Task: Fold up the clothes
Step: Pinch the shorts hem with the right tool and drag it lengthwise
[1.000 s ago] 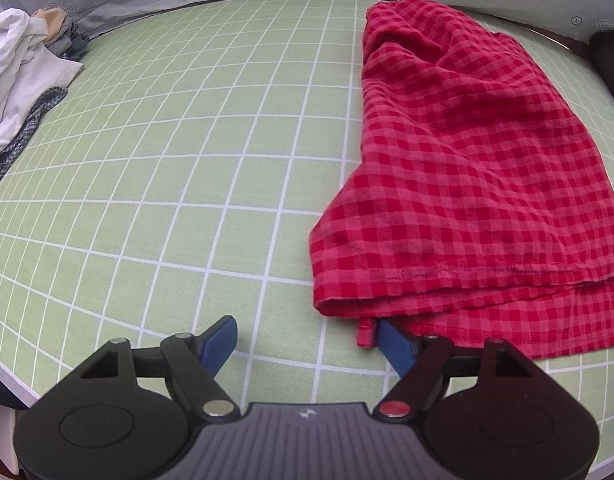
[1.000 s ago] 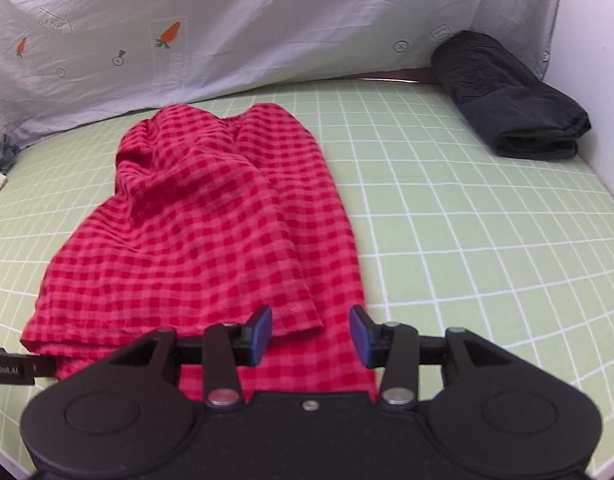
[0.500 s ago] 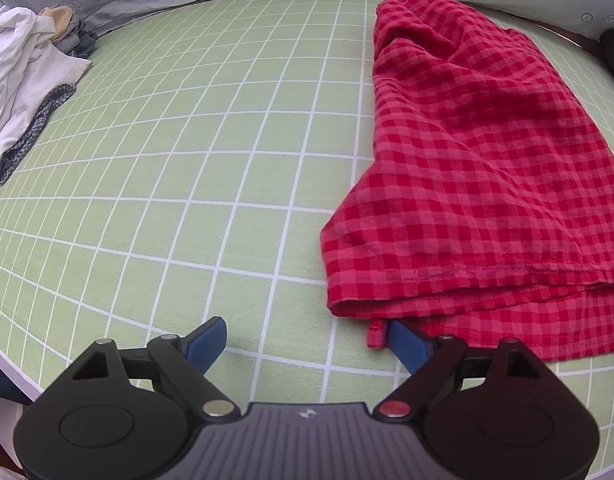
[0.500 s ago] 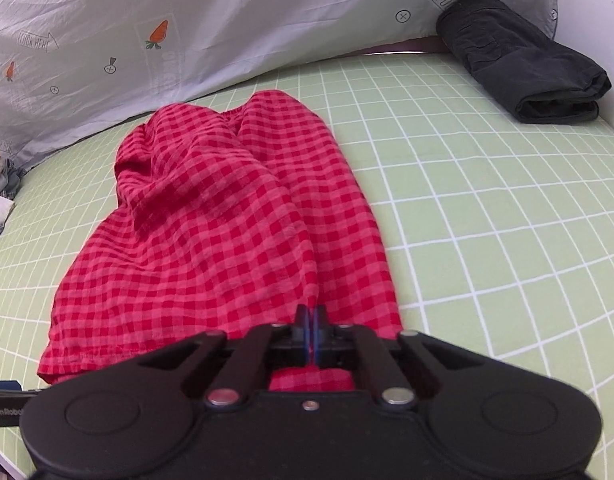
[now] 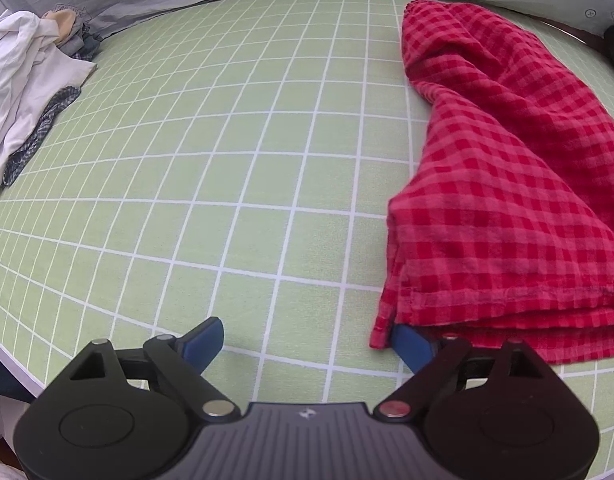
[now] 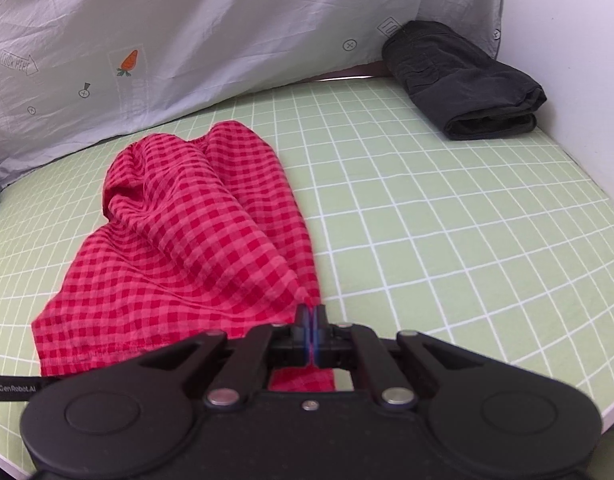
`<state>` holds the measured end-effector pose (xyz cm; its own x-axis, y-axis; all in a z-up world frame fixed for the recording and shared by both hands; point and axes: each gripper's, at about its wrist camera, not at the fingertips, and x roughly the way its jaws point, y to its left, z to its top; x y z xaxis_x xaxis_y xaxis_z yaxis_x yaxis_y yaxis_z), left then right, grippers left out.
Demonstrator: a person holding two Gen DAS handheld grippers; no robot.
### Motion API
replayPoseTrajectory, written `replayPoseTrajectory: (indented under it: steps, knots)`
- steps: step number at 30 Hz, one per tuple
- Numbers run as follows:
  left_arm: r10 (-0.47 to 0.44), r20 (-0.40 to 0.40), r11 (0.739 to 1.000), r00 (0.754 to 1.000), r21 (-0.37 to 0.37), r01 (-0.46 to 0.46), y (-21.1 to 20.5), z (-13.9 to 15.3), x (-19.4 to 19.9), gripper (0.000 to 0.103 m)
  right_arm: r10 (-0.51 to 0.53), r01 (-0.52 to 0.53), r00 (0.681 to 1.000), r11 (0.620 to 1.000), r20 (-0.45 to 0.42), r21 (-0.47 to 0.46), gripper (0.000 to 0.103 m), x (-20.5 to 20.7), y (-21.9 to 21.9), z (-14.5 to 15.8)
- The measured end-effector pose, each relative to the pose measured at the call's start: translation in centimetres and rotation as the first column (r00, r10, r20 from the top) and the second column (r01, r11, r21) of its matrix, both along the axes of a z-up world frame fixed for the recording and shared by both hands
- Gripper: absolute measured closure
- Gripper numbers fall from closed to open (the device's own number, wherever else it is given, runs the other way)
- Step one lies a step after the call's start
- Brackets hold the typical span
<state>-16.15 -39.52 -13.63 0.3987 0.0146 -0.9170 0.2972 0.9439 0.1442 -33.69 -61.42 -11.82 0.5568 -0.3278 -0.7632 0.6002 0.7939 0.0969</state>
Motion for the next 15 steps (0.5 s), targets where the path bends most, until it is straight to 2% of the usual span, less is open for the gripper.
replayPoseTrajectory:
  steps: [7, 10, 14, 15]
  knots:
    - [0.004, -0.006, 1.0, 1.0, 0.005, -0.004, 0.0, 0.1, -0.1, 0.011, -0.018, 0.026, 0.992, 0.997, -0.124, 0.066, 0.101, -0.4, 0.0, -3.2]
    - [0.022, -0.042, 1.0, 0.999, -0.001, -0.022, 0.4, 0.4, 0.2, 0.012, 0.009, -0.003, 0.99, 0.999, -0.143, 0.038, 0.101, -0.2, 0.6, -3.2]
    - [0.05, -0.065, 0.996, 0.997, -0.074, -0.055, 1.4, 2.5, 0.6, 0.012, 0.022, -0.012, 0.986, 0.998, -0.167, 0.058, 0.096, 0.1, 0.5, -2.9]
    - [0.054, -0.055, 0.994, 0.997, -0.094, -0.059, 1.6, 3.3, 0.7, 0.012, 0.019, -0.008, 0.985, 0.998, -0.171, 0.069, 0.091, 0.2, 0.3, -2.8]
